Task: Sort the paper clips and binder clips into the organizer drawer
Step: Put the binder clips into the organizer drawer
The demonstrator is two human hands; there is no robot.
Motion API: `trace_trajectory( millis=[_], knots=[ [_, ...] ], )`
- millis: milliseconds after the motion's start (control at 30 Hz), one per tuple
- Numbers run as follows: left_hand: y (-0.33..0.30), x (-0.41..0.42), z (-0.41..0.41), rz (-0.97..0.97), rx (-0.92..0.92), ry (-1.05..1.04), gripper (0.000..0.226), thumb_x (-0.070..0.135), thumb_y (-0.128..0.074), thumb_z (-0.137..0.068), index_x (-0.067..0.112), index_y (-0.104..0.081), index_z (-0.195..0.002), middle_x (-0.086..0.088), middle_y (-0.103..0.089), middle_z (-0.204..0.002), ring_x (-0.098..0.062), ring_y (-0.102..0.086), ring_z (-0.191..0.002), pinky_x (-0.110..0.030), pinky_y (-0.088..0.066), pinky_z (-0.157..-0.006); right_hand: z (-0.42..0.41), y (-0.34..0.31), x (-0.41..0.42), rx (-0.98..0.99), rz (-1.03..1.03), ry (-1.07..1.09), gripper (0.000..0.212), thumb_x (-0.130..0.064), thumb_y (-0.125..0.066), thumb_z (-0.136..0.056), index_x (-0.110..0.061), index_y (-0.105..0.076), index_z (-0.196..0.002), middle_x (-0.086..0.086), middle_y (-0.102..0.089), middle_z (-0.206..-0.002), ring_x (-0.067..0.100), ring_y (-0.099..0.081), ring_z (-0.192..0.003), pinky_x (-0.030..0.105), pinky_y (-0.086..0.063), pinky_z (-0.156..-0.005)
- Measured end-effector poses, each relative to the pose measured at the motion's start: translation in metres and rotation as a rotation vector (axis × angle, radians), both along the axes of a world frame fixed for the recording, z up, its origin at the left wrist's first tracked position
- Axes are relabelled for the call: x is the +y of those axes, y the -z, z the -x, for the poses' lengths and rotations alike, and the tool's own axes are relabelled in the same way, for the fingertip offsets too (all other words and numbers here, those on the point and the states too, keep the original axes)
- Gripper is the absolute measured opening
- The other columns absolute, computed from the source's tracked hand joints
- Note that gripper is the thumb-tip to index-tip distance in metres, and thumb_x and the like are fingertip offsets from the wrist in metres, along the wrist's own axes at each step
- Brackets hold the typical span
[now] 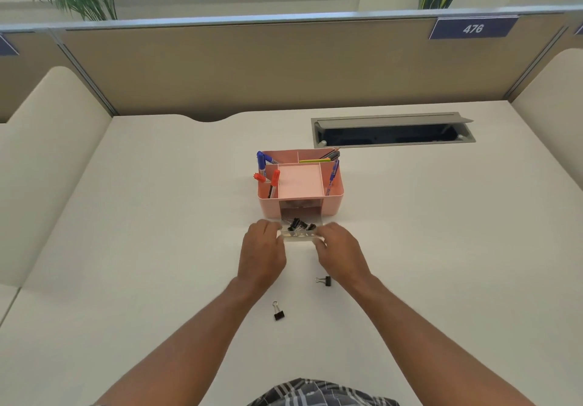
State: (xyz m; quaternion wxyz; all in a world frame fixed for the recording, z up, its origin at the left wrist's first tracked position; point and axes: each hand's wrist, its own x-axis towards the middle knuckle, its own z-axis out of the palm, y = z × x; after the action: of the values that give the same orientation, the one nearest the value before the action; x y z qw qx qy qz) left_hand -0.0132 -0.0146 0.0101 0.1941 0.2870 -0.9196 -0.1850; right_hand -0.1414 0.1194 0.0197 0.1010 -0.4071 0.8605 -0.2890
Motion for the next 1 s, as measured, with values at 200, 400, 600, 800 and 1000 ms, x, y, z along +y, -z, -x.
trace_trajectory(
  millis=[200, 400, 600, 800, 1000],
  knots=[
    [0.026, 0.014, -0.038, -0.151, -0.199, -0.069, 0.038, 0.025, -0.063, -0.090, 0.006, -0.061, -0.123, -0.009, -0.056, -0.112, -0.029, -0.052, -0.101, -0.041, -0.048, -0.087, -0.022, 0.026, 0.041, -0.092, -0.268, 0.008, 0.035, -0.029, -0.058, -0.091, -0.018, -0.059, -0.124, 0.001, -0.054, -0.123, 0.021, -0.050, -0.116, 0.032, -0.047, -0.091],
    [0.025, 0.018, -0.036, -0.170, -0.196, -0.028, 0.026, 0.005, -0.056, -0.091, 0.003, -0.064, -0.116, -0.010, -0.060, -0.108, -0.029, -0.054, -0.100, -0.033, -0.047, -0.085, -0.041, 0.038, 0.049, -0.030, -0.270, -0.047, 0.023, -0.009, -0.051, -0.091, -0.015, -0.061, -0.111, 0.000, -0.050, -0.109, 0.019, -0.049, -0.099, 0.026, -0.044, -0.078],
    [0.027, 0.015, -0.032, -0.146, -0.196, -0.006, 0.014, 0.002, -0.054, -0.089, 0.005, -0.065, -0.097, -0.007, -0.060, -0.101, -0.026, -0.053, -0.093, -0.032, -0.045, -0.079, -0.042, 0.039, 0.043, -0.001, -0.236, -0.059, 0.020, -0.003, -0.045, -0.090, -0.010, -0.063, -0.097, 0.002, -0.053, -0.099, 0.021, -0.051, -0.090, 0.033, -0.046, -0.075],
    [0.025, 0.015, -0.028, -0.165, -0.171, -0.010, 0.013, 0.004, -0.056, -0.090, 0.005, -0.063, -0.100, -0.008, -0.060, -0.096, -0.027, -0.053, -0.091, -0.030, -0.042, -0.076, -0.039, 0.037, 0.038, -0.076, -0.188, -0.038, 0.020, -0.010, -0.047, -0.092, -0.012, -0.065, -0.100, 0.002, -0.055, -0.102, 0.020, -0.054, -0.092, 0.028, -0.045, -0.078],
    [0.011, 0.016, -0.024, -0.128, 0.009, 0.042, 0.020, 0.001, -0.061, -0.086, 0.007, -0.064, -0.105, -0.007, -0.061, -0.096, -0.024, -0.056, -0.090, -0.031, -0.048, -0.078, -0.026, 0.018, 0.026, -0.137, -0.054, 0.016, 0.018, -0.013, -0.055, -0.091, -0.016, -0.067, -0.104, -0.001, -0.056, -0.102, 0.014, -0.058, -0.090, 0.023, -0.045, -0.079]
  ],
)
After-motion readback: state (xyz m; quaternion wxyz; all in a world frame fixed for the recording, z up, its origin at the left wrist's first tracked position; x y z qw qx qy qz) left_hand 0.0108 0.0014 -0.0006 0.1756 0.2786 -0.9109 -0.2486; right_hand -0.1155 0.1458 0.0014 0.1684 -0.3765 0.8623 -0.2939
